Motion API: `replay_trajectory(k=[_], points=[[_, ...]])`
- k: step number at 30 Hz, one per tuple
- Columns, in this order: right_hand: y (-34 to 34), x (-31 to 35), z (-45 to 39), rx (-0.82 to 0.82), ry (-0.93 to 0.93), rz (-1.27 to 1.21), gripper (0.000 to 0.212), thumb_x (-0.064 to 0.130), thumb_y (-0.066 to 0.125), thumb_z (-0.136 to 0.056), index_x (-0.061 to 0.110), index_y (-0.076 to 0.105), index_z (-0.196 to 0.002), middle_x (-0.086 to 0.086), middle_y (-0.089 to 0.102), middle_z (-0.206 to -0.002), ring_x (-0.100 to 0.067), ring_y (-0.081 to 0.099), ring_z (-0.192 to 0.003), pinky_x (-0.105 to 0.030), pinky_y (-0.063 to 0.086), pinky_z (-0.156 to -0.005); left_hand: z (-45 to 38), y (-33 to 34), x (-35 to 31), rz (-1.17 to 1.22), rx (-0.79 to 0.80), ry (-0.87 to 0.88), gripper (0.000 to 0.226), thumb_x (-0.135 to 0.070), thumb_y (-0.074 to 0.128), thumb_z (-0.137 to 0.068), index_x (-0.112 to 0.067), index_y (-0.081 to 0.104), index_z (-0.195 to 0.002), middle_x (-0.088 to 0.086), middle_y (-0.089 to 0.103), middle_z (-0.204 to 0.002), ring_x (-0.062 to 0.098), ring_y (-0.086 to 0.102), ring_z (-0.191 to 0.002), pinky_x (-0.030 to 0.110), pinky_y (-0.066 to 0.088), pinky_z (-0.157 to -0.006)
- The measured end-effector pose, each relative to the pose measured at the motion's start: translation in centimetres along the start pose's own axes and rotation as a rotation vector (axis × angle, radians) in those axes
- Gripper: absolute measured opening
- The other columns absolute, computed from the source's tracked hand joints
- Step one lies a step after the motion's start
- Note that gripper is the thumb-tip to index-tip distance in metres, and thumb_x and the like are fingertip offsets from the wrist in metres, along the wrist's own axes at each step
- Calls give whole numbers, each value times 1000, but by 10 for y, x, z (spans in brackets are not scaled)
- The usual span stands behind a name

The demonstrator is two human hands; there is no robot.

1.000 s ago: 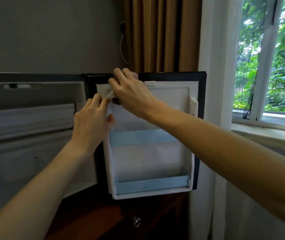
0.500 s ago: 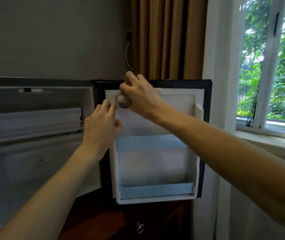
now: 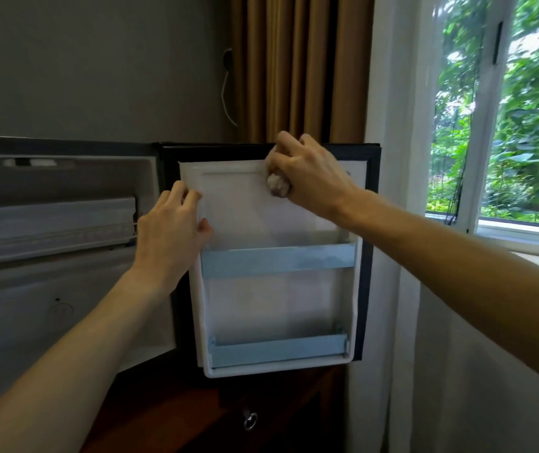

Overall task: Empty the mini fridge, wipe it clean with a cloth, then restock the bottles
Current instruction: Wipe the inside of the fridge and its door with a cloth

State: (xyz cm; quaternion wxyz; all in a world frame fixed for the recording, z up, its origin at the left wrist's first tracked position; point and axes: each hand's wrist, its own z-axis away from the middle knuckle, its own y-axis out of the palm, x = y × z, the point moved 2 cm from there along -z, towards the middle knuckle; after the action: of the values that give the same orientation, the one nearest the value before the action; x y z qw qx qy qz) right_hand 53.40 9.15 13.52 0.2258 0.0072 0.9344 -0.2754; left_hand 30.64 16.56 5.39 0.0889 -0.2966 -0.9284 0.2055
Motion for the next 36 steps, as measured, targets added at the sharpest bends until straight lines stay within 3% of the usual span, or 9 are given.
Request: replay_trajectory(k=[7, 13, 22, 25, 29, 32, 36], points=[[8, -55, 45, -59, 217, -68, 43, 33, 80, -78, 16, 62, -113, -7, 49, -123, -23, 52, -95, -44, 55, -82, -2, -1, -3, -45, 12, -17, 40, -20, 73, -85, -6, 62, -121, 8, 54, -110, 27, 57, -90, 32, 38, -55], [16, 10, -17, -119, 92, -110, 28, 25, 72, -86, 9, 64, -107, -10, 52, -123, -19, 46, -91, -29, 45, -76, -1, 1, -1, -35, -3, -2, 39, -23, 71, -88, -8, 61, -123, 7, 54, -113, 24, 56, -92, 31, 43, -58], [34, 89, -77, -141, -100, -145, 33, 27, 60, -95, 13, 59, -124, -9, 48, -137, -25, 53, -110, -32, 51, -90, -3, 4, -3, -14, -16, 44, 45, -21, 71, -89, -9, 55, -129, 9, 59, -114, 23, 59, -91, 28, 49, -63], [25, 66, -61, -108, -91, -77, 36, 23, 59, -95, 11, 56, -128, -11, 46, -139, -27, 51, -112, -32, 48, -93, -3, 3, -2, -26, -20, 25, 42, -23, 71, -88, -12, 57, -126, 6, 55, -109, 22, 56, -88, 27, 43, -59], [13, 11, -17, -96, -48, -49, 33, 20, 63, -89, 4, 60, -117, -16, 53, -125, -31, 53, -97, -37, 49, -84, -2, 4, -1, -35, -15, -3, 41, -23, 72, -88, -8, 61, -124, 7, 53, -111, 25, 56, -90, 34, 46, -58], [16, -39, 30, -40, 104, -62, 43, 21, 71, -83, 8, 56, -120, -12, 51, -122, -29, 53, -99, -41, 51, -87, -2, 2, -3, -25, -3, -20, 41, -22, 72, -88, -6, 60, -124, 8, 52, -113, 26, 56, -92, 36, 48, -60], [21, -82, 64, -88, 259, -131, 43, 31, 80, -78, 16, 59, -112, -5, 50, -118, -24, 53, -96, -46, 53, -84, -3, 1, -6, -31, 1, -14, 39, -20, 72, -87, -5, 61, -121, 8, 52, -110, 25, 55, -90, 35, 44, -57]])
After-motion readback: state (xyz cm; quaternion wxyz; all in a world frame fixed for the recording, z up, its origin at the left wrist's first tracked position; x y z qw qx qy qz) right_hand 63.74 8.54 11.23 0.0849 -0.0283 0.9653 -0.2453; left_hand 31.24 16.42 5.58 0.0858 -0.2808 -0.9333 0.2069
